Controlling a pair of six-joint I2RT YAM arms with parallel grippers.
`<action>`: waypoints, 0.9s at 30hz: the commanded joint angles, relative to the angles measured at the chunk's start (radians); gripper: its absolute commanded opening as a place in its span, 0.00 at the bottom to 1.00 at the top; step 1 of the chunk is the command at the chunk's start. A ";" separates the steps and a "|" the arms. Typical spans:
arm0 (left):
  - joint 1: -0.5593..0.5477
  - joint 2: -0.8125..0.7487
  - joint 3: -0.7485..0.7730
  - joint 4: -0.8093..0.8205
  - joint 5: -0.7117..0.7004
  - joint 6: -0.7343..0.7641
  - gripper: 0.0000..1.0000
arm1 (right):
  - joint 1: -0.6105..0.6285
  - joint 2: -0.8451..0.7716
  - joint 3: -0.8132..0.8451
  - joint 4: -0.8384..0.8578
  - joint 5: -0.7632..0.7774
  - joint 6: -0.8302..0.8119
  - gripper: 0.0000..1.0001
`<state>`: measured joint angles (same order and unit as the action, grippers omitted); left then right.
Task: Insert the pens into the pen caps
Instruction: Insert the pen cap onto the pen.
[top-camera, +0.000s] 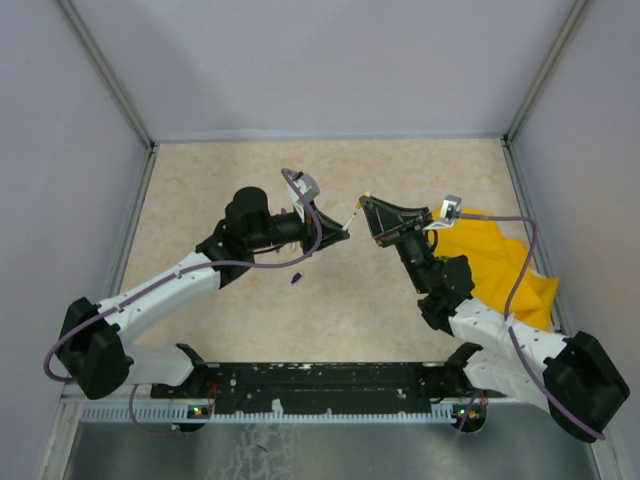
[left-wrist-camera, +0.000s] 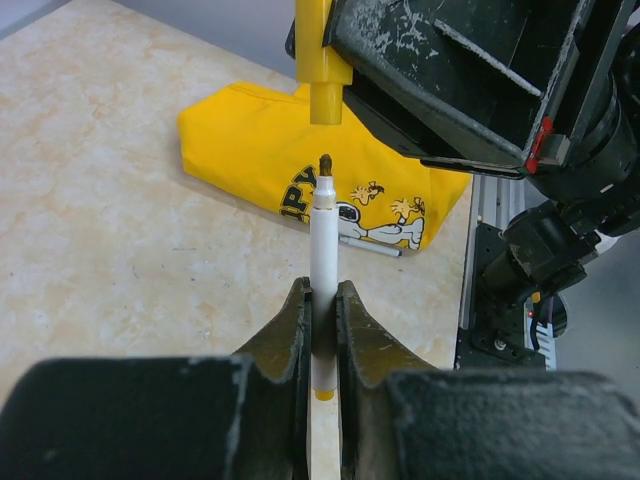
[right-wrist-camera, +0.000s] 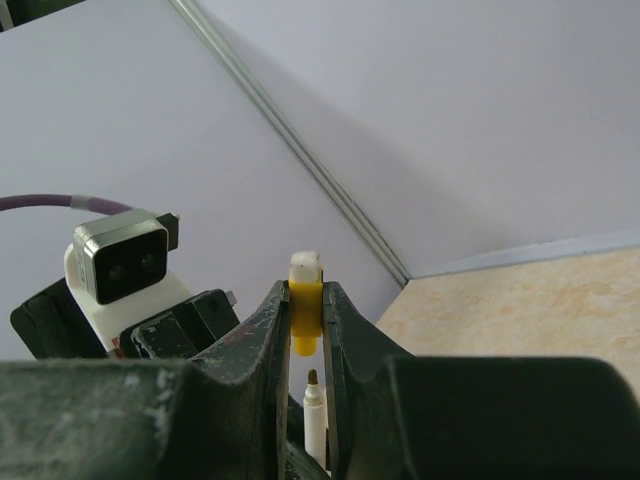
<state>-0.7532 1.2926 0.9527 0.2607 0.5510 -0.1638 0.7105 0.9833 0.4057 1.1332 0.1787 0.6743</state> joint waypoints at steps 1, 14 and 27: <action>-0.006 -0.005 -0.006 0.040 0.018 -0.005 0.00 | 0.000 0.008 0.003 0.066 -0.005 -0.002 0.00; -0.006 -0.015 -0.014 0.045 0.008 -0.005 0.00 | 0.000 0.006 -0.017 0.065 -0.019 0.005 0.00; -0.006 -0.014 -0.018 0.054 0.006 -0.009 0.00 | 0.000 0.008 -0.022 0.057 -0.031 0.009 0.00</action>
<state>-0.7532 1.2926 0.9424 0.2703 0.5503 -0.1642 0.7105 0.9939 0.3855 1.1358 0.1493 0.6849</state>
